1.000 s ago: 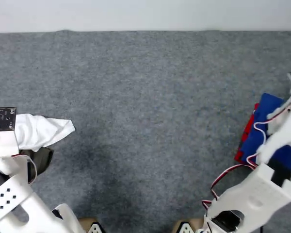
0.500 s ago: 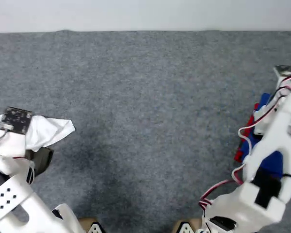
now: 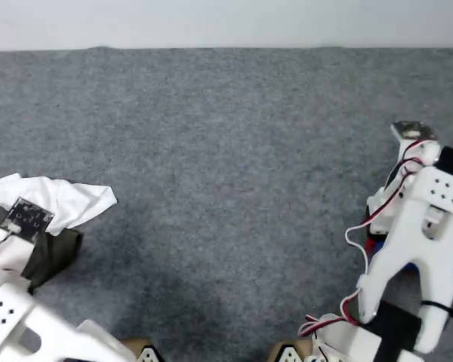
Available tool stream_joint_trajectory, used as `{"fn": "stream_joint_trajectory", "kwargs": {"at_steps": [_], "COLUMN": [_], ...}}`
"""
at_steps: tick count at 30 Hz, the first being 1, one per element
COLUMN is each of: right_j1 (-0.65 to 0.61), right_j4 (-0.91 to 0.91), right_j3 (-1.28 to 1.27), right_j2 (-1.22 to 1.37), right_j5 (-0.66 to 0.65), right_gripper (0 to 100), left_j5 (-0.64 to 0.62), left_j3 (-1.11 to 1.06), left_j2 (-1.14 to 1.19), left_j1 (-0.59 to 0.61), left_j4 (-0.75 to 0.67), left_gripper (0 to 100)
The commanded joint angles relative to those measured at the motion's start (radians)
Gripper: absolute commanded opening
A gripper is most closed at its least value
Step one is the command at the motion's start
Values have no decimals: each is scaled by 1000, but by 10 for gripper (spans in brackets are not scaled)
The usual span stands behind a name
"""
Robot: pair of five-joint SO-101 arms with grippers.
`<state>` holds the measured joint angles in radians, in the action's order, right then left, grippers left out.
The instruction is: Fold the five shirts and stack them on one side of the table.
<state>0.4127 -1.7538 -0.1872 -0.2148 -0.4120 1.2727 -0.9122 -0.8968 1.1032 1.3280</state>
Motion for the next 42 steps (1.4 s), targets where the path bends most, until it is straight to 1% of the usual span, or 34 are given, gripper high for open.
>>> {"fn": "stream_joint_trajectory", "kwargs": {"at_steps": [1, 5, 8, 13, 20, 23, 25, 26, 29, 34, 37, 40, 42], "right_j1": [-8, -10, -10, -10, -10, -10, -10, -10, -10, -10, -12, -12, -12], "right_j4": [-42, -42, -42, -42, -42, -42, -42, -42, -42, -42, -42, -41, -41], "right_j3": [-34, -89, -110, -146, -198, -203, -203, -203, -203, -203, -203, -203, -203], "right_j2": [-73, -110, -136, -202, -298, -337, -354, -358, -367, -369, -367, -366, -366], "right_j5": [14, 14, 14, 14, 14, 14, 14, 14, 14, 14, 14, 14, 14], "right_gripper": [9, 9, 9, 9, 9, 9, 9, 9, 9, 9, 9, 9, 9], "left_j5": [94, 158, 186, 189, 183, 158, 106, 75, -63, -347, -529, -644, -718], "left_j3": [-15, -131, -234, -384, -581, -610, -610, -608, -547, -317, -166, 12, 137], "left_j2": [-3, -3, -5, -5, -6, -12, -14, -14, -14, -15, -15, -15, -15], "left_j1": [68, 127, 143, 140, 135, 118, 100, 92, 87, 86, 83, 44, -2], "left_j4": [-75, -204, -305, -463, -760, -852, -899, -927, -973, -974, -948, -864, -795], "left_gripper": [149, 149, 149, 149, 141, 77, 12, 2, 5, 5, 5, 5, 5]}}
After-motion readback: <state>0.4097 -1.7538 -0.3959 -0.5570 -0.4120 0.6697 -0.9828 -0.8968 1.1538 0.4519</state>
